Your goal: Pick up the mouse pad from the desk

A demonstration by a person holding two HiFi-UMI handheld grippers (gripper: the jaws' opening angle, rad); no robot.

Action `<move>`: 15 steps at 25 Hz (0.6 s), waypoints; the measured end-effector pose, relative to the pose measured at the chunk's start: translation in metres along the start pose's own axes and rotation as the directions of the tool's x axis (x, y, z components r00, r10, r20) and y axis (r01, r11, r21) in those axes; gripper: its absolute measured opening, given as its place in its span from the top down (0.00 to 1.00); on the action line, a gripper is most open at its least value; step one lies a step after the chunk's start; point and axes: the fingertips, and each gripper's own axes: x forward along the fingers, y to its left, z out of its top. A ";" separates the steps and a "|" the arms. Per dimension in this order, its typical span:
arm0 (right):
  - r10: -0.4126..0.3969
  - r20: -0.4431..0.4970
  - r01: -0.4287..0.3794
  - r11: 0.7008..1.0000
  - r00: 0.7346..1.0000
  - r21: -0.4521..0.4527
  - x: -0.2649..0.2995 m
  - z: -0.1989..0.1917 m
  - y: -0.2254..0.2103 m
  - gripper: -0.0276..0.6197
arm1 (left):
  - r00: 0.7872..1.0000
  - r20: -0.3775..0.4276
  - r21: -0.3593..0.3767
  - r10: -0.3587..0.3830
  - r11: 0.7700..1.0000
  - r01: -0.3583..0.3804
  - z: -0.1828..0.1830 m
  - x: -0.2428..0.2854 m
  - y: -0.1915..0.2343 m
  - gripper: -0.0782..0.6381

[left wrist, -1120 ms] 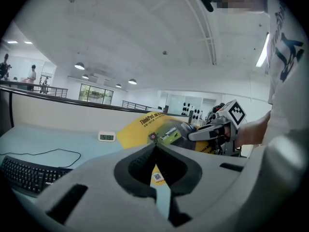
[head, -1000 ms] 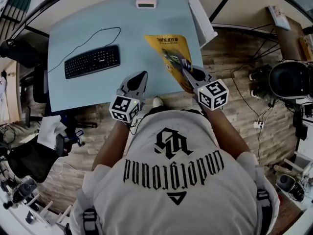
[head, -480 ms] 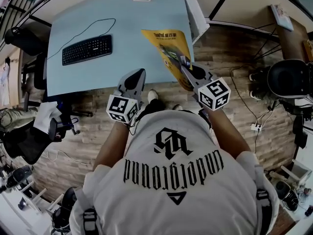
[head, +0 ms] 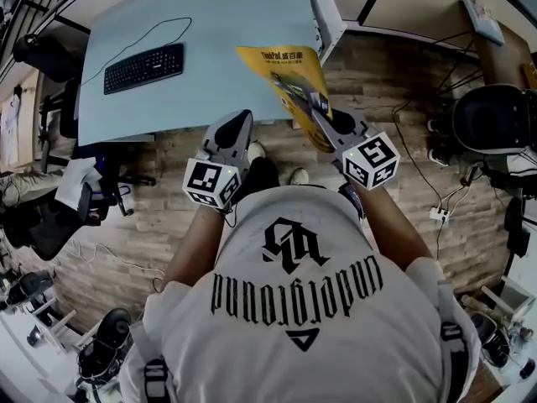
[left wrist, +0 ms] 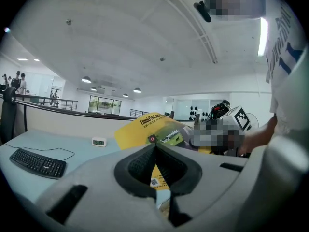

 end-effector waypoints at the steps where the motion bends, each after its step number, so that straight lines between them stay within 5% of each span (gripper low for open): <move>1: 0.001 0.002 -0.001 1.000 1.000 -0.002 -0.003 -0.001 0.002 0.92 | 1.000 0.006 0.006 -0.006 1.000 0.006 0.003 -0.001 -0.005 0.88; 15: -0.037 0.047 0.038 0.999 0.998 -0.033 -0.010 0.006 0.053 0.92 | 0.998 0.021 0.081 -0.067 0.995 0.066 0.014 -0.049 0.007 0.88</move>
